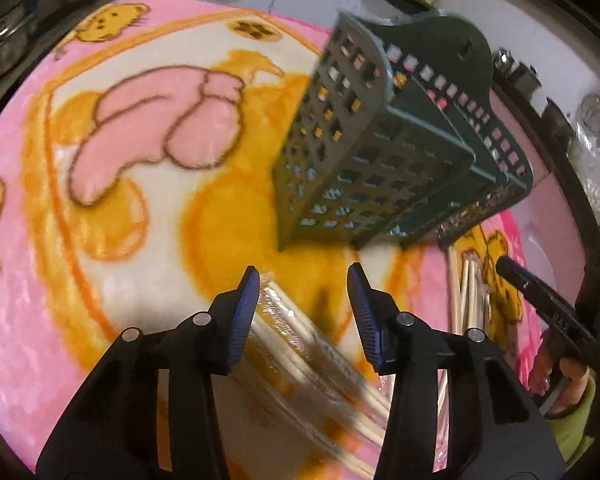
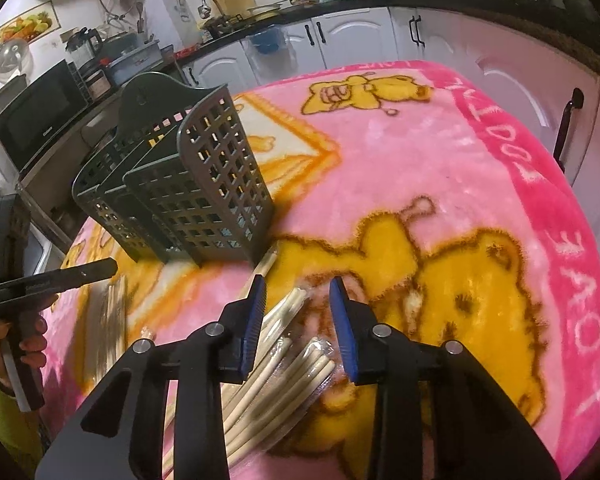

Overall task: Organize utensils
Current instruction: 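Lower the left tool onto the wooden chopsticks and close it while the right tool closes on chopsticks too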

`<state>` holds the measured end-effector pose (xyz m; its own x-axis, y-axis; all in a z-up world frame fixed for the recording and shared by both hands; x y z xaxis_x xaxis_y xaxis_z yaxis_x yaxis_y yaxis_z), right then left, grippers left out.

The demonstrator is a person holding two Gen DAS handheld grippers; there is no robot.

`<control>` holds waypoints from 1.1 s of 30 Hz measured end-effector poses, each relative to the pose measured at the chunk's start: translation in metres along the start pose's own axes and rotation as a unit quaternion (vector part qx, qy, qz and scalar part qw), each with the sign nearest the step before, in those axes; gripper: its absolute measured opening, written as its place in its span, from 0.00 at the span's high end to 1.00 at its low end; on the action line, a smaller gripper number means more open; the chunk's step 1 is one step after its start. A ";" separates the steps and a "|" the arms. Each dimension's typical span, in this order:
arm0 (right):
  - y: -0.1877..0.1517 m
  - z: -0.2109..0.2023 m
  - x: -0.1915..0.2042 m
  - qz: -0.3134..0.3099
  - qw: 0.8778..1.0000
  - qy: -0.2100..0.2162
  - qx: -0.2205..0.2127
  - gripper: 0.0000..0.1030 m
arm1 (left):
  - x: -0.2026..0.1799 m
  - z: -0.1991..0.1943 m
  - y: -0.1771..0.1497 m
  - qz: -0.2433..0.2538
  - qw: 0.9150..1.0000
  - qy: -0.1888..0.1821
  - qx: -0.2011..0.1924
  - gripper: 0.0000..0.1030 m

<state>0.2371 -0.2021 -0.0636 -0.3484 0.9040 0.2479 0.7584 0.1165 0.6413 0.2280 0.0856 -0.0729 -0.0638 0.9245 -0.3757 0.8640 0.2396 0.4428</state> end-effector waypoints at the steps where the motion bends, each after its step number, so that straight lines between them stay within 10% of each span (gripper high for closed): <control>1: 0.000 0.000 0.000 0.000 1.000 0.000 0.001 0.69 | 0.000 0.002 0.001 0.000 1.000 0.006 0.003 0.63; 28: 0.003 0.034 -0.020 0.043 0.994 0.067 0.073 0.72 | -0.033 0.026 0.003 0.050 0.993 0.103 -0.028 0.97; 33: 0.003 0.029 -0.020 0.042 0.994 0.077 0.064 0.91 | -0.031 0.011 -0.001 0.050 0.992 0.099 -0.051 0.97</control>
<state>0.2625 -0.2082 -0.0872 -0.3526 0.8405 0.4113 0.8493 0.1028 0.5178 0.2344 0.0532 -0.0712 -0.0867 0.9828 -0.1628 0.8160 0.1638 0.5543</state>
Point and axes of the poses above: each gripper's, at about its wrist camera, not at the fingertips, and z roughly the way its jaws point, x to its left, y to its top, the point moved 2 cm from there along z, roughly the way its jaws point, and after that the axes turned 3 degrees about -z, right-handed, at the moved point
